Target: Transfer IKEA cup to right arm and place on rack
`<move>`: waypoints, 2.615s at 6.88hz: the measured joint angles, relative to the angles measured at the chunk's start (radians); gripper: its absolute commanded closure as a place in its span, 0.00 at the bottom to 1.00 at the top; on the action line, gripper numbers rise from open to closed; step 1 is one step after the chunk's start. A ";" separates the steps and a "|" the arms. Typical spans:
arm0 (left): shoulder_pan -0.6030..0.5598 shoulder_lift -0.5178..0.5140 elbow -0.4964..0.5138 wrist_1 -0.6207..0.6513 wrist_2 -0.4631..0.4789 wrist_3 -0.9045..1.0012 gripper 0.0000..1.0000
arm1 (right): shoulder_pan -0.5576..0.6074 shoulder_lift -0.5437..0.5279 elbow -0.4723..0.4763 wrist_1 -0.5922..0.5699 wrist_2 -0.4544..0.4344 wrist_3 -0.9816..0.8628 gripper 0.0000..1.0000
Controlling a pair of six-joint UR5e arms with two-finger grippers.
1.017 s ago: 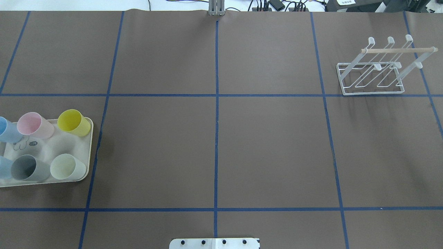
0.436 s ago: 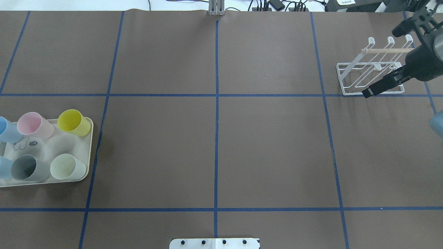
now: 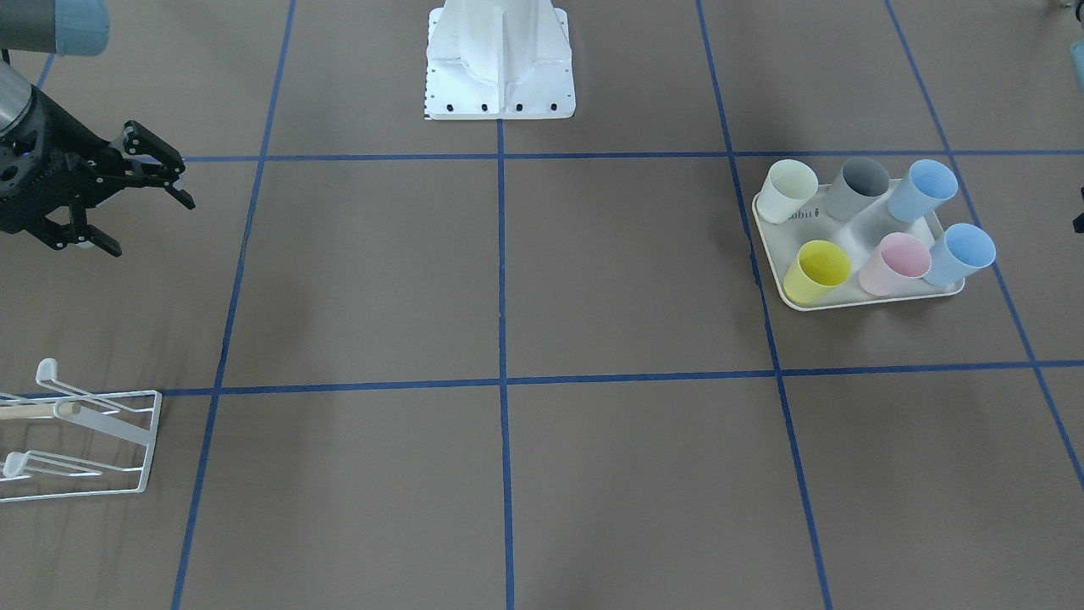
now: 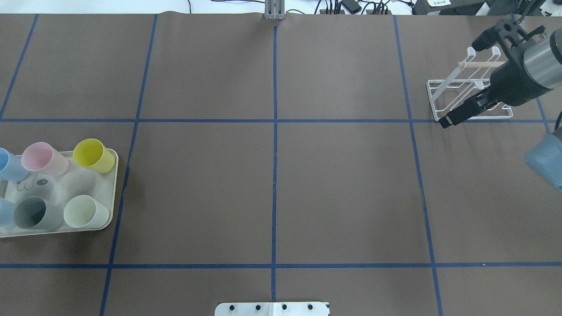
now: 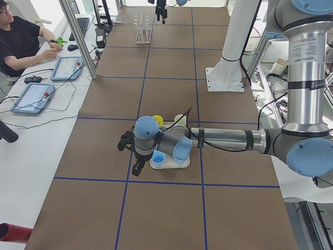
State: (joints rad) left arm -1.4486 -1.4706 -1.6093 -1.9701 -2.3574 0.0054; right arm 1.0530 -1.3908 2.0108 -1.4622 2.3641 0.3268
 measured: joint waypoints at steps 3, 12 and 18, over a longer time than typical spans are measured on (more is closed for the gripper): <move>0.080 0.057 0.070 -0.237 -0.058 -0.248 0.00 | -0.006 0.001 0.000 0.000 0.000 0.001 0.01; 0.244 0.081 0.089 -0.446 0.081 -0.476 1.00 | -0.007 -0.001 0.007 0.000 0.000 0.001 0.01; 0.180 0.077 0.020 -0.434 0.025 -0.464 1.00 | -0.020 0.001 -0.033 0.130 -0.006 0.000 0.02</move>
State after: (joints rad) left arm -1.2684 -1.3937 -1.5896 -2.4041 -2.3325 -0.4586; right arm 1.0334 -1.3900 1.9776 -1.3320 2.3583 0.3272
